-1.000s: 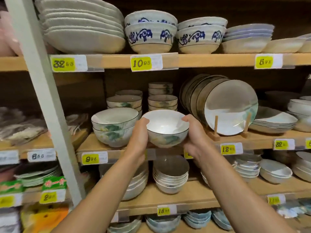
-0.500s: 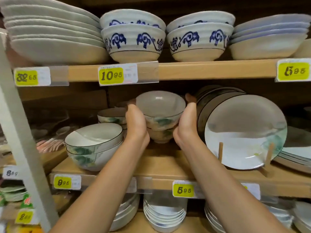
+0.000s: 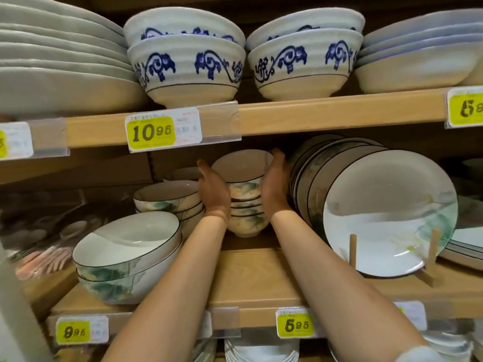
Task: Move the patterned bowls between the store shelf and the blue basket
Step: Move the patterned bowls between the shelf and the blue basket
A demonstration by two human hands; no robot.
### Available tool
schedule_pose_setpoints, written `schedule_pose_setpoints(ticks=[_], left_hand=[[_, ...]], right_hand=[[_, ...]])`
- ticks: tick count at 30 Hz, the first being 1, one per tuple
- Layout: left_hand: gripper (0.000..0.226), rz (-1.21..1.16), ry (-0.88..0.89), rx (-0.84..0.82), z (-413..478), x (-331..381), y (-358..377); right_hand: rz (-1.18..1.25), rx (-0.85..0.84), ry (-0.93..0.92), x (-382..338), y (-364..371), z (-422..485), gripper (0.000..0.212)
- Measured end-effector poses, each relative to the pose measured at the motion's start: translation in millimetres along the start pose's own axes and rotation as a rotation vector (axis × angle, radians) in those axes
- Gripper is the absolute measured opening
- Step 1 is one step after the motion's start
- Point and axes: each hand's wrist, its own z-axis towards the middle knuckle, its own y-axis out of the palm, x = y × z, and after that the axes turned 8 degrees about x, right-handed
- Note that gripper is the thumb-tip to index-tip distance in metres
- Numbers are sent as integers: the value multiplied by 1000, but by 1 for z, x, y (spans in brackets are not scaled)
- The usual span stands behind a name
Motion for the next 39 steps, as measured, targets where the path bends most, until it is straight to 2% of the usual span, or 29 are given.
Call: schedule_pose_setpoints(ticks=[5, 9, 12, 17, 25, 31, 39], left_hand=[[46, 70, 34, -110, 9, -12, -2], [49, 95, 23, -104, 17, -23, -3], [53, 92, 36, -87, 22, -30, -2], [61, 99, 29, -64, 26, -35, 3], [50, 75, 103, -52, 29, -42, 4], [48, 99, 168, -12, 24, -43, 5], [39, 113, 277, 37, 19, -47, 8]], right_hand=[[-76, -5, 21, 19, 3, 11, 43], [-157, -18, 57, 29, 3, 15, 47], [-132, 16, 58, 32, 1, 20, 45], [-116, 44, 59, 40, -1, 28, 56], [-157, 23, 168, 44, 3, 38, 64], [-153, -19, -8, 51, -3, 28, 61], [-264, 14, -98, 51, -1, 20, 31]])
